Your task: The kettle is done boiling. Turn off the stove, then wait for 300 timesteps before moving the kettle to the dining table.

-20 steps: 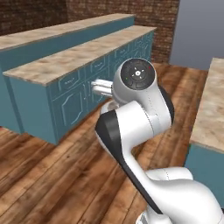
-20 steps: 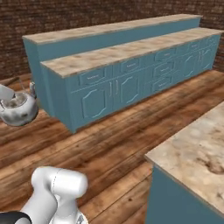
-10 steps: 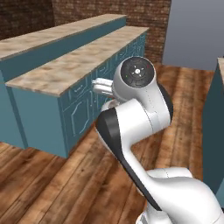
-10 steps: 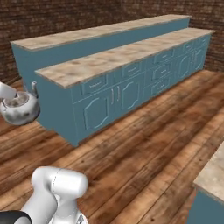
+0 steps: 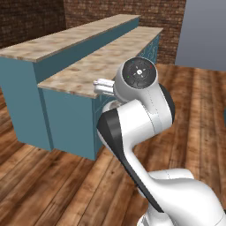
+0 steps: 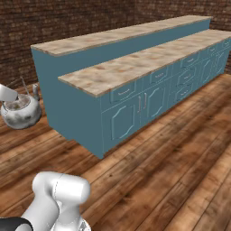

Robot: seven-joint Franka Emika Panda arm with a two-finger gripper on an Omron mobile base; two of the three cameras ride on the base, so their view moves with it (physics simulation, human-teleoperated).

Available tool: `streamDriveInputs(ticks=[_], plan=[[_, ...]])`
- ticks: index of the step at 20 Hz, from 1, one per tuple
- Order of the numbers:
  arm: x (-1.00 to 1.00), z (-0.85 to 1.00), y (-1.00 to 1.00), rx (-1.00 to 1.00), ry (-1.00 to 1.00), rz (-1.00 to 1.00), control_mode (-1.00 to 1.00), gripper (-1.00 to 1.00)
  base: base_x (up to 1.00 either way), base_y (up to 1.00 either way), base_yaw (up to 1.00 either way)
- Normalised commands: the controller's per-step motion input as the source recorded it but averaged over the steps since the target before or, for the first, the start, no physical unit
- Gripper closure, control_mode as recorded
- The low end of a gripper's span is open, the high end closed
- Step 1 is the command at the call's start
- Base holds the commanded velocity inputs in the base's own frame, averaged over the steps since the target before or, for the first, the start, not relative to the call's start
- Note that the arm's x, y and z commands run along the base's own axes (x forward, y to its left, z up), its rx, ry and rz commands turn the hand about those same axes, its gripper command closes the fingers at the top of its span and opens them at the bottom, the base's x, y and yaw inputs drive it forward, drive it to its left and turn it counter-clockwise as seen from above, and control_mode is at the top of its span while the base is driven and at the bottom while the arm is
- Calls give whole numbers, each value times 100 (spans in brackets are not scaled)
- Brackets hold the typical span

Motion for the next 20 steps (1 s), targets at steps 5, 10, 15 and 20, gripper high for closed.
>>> streamDriveInputs(ticks=[5, 10, 15, 20], plan=[[0, 0, 0, 0, 0, 0, 100, 100, 50, 100, -11], [0, 0, 0, 0, 0, 0, 100, 100, 65, 100, -16], [0, 0, 0, 0, 0, 0, 100, 100, 67, 100, -18], [0, 0, 0, 0, 0, 0, 100, 100, 65, 100, -18]])
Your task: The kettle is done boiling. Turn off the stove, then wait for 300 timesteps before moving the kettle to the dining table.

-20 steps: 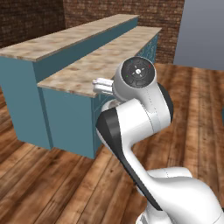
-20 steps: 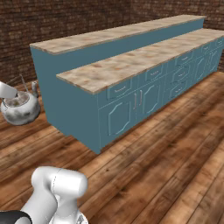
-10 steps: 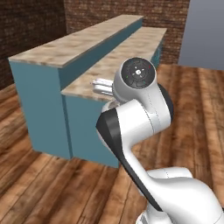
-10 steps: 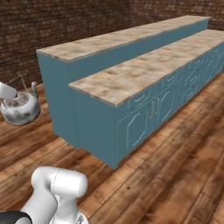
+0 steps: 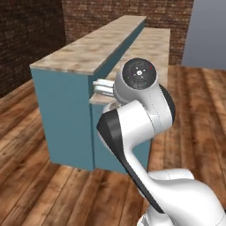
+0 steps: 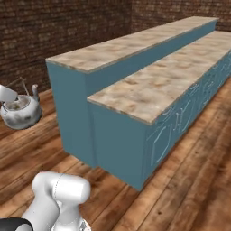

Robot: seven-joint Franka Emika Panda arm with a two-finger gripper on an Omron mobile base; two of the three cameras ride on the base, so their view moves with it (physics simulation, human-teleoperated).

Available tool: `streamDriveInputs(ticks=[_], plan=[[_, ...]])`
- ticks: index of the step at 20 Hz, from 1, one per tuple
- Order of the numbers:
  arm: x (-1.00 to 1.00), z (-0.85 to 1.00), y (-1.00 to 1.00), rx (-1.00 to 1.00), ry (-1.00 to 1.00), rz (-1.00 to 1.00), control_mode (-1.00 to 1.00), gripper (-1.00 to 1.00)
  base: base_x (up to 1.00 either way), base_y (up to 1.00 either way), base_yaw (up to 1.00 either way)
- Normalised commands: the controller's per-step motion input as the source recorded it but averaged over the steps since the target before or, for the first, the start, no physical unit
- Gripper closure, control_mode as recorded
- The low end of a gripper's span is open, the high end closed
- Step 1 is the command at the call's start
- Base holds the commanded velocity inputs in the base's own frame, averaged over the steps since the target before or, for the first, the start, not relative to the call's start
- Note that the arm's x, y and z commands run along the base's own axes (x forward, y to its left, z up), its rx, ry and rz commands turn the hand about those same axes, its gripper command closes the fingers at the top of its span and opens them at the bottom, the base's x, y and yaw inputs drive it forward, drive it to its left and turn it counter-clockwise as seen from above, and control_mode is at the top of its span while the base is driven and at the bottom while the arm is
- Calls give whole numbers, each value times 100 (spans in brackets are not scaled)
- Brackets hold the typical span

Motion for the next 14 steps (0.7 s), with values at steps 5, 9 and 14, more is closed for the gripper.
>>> streamDriveInputs(ticks=[5, 9, 14], plan=[[0, 0, 0, 0, 0, 0, 100, 100, 64, 100, -18], [0, 0, 0, 0, 0, 0, 100, 100, 64, 100, -18], [0, 0, 0, 0, 0, 0, 100, 100, 63, 100, -19]])
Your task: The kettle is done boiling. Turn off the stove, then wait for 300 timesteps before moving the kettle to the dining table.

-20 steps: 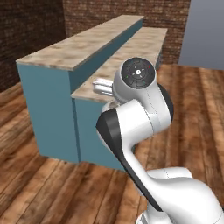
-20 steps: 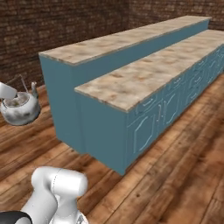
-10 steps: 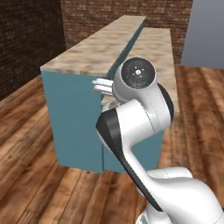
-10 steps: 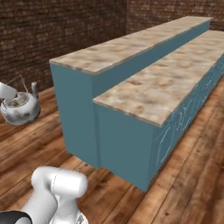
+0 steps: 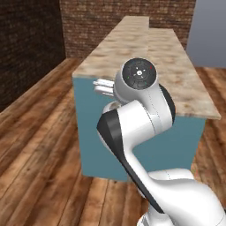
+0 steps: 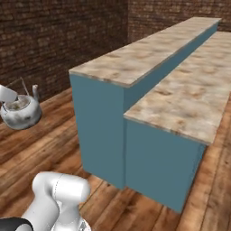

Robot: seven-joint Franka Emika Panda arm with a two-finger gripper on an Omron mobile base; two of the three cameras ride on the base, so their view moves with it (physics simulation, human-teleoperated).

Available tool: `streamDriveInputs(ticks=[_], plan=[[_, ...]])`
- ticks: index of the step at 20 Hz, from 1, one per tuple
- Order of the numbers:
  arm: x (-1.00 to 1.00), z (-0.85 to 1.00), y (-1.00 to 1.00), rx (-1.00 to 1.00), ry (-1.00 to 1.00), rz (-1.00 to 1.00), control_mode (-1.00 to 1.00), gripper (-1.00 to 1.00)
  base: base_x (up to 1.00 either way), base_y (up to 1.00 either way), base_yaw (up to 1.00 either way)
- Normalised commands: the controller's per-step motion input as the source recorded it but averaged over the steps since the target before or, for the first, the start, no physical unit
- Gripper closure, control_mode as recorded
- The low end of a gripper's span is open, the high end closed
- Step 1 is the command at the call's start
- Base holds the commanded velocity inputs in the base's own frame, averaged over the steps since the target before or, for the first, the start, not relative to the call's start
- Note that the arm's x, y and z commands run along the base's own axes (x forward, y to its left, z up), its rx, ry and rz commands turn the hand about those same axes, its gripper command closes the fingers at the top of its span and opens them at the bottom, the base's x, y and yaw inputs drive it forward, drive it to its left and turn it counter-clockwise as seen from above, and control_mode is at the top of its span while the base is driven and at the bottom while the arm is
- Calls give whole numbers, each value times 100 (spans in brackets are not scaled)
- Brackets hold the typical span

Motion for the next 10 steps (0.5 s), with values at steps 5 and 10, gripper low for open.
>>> streamDriveInputs(ticks=[5, 10], plan=[[0, 0, 0, 0, 0, 0, 100, 100, 62, 100, -21], [0, 0, 0, 0, 0, 0, 100, 100, 66, 100, -27]])
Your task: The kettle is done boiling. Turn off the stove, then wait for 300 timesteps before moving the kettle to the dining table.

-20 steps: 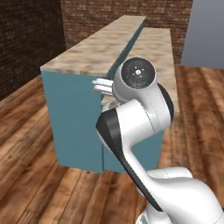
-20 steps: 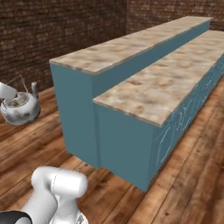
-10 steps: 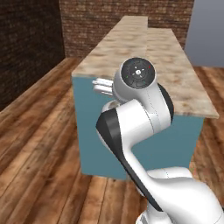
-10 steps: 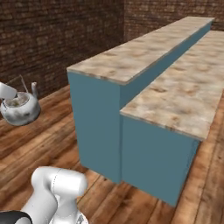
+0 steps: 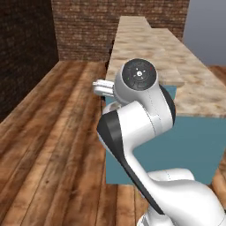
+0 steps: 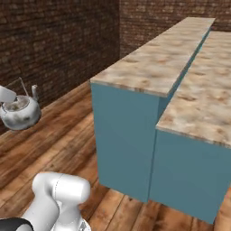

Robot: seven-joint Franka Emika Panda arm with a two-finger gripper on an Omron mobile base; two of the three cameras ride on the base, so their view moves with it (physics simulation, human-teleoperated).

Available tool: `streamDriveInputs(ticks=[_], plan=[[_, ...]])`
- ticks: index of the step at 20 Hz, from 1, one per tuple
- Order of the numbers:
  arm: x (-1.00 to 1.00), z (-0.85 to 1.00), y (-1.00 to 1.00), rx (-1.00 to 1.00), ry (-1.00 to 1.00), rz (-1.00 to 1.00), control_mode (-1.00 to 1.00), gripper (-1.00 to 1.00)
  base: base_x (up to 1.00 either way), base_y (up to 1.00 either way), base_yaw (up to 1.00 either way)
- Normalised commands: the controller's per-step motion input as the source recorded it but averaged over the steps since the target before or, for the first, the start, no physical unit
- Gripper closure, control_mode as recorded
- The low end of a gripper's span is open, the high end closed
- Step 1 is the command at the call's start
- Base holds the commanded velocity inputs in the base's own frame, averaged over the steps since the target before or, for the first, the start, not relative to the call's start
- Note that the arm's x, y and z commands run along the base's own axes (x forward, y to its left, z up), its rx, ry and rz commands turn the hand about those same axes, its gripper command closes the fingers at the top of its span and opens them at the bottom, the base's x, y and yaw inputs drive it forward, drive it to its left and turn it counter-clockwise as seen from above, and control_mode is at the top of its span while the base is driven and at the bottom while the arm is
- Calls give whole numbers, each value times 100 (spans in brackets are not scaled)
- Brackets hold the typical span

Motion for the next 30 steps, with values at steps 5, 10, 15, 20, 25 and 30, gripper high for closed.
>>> streamDriveInputs(ticks=[5, 10, 15, 20, 25, 30], plan=[[0, 0, 0, 0, 0, 0, 100, 100, 67, 100, -28], [0, 0, 0, 0, 0, 0, 100, 100, 64, 99, -33], [0, 0, 0, 0, 0, 0, 100, 100, 64, 95, -35], [0, 0, 0, 0, 0, 0, 100, 100, 60, 90, -37], [0, 0, 0, 0, 0, 0, 100, 100, 45, 75, -44], [0, 0, 0, 0, 0, 0, 100, 100, 38, 68, -46]])
